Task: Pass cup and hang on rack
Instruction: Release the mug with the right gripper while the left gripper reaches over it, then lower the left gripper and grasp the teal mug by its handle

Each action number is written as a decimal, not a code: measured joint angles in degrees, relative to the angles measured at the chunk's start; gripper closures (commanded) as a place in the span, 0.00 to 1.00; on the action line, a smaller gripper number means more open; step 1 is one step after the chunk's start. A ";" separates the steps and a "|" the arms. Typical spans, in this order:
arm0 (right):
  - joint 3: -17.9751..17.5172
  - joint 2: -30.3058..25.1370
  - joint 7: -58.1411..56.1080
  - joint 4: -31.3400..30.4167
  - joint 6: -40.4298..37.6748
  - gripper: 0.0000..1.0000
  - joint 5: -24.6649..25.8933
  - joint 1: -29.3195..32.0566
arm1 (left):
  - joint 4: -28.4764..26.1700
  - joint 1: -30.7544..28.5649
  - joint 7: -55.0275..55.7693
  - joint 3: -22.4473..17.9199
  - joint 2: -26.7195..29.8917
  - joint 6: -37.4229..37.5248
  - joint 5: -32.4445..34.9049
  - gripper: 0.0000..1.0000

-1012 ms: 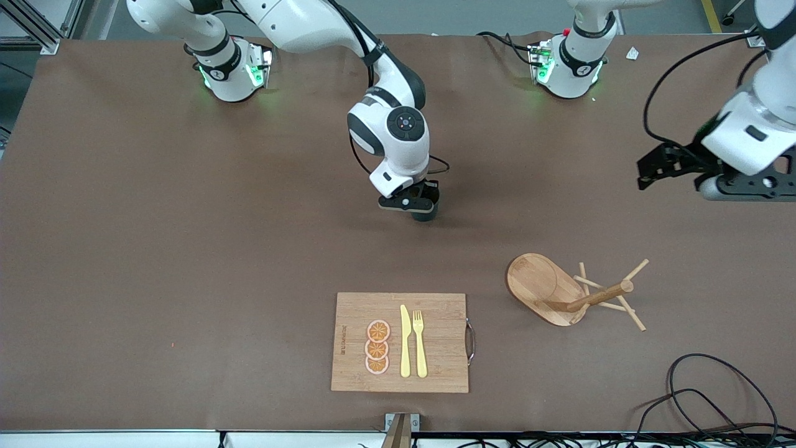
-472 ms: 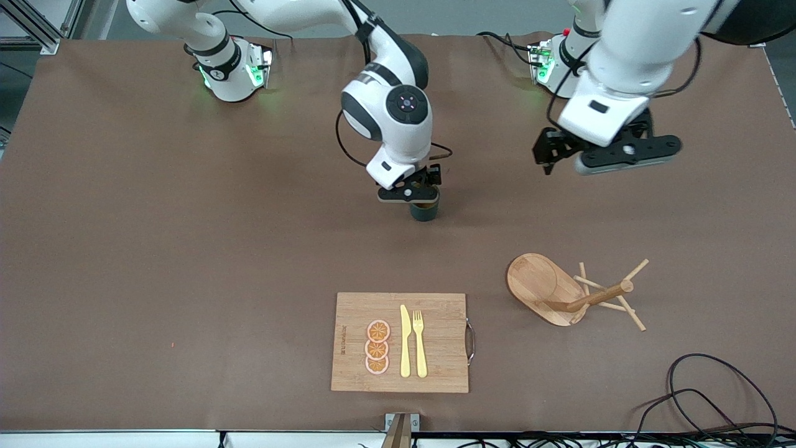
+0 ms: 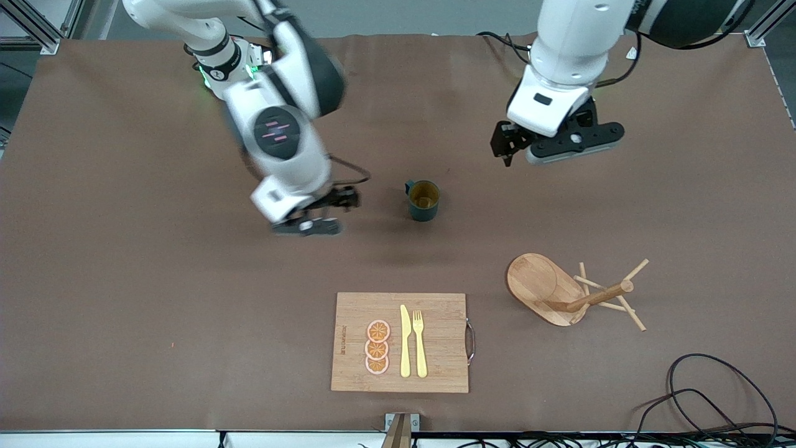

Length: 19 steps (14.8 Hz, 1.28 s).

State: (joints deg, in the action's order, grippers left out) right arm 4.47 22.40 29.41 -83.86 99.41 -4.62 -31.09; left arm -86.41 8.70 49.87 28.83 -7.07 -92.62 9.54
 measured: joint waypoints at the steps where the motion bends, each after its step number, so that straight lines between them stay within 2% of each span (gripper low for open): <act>1: 0.03 -1.10 -4.24 -0.09 -1.79 0.00 0.01 3.51 | -0.01 1.50 2.53 0.03 -0.34 0.00 0.98 0.00; 3: 0.15 -2.78 -13.24 -0.31 -4.30 0.00 0.05 9.58 | -0.07 5.06 7.50 0.06 -1.74 -0.01 3.94 0.00; 6: 0.15 -5.01 -19.28 -0.68 -6.48 0.00 1.65 16.85 | -0.21 12.62 19.21 0.11 -6.11 -0.14 10.39 0.00; 11: 0.05 -8.40 -28.00 -0.84 -10.31 0.00 3.65 23.95 | -0.10 25.18 36.82 0.10 -15.69 -0.63 23.51 0.00; 15: 0.07 -10.45 -36.07 -0.85 -12.64 0.00 5.10 29.88 | 1.26 33.97 50.65 -0.14 -26.17 -0.75 35.81 0.00; 19: 0.01 -10.97 -37.57 0.76 -14.34 0.00 5.42 32.88 | 1.80 40.74 61.59 -2.10 -35.18 1.96 44.56 0.00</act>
State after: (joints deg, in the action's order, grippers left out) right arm 4.49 11.44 -8.16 -83.10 85.07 0.80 1.79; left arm -84.61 49.44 111.46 26.73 -42.25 -90.66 54.10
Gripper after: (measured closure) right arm 0.000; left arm 0.000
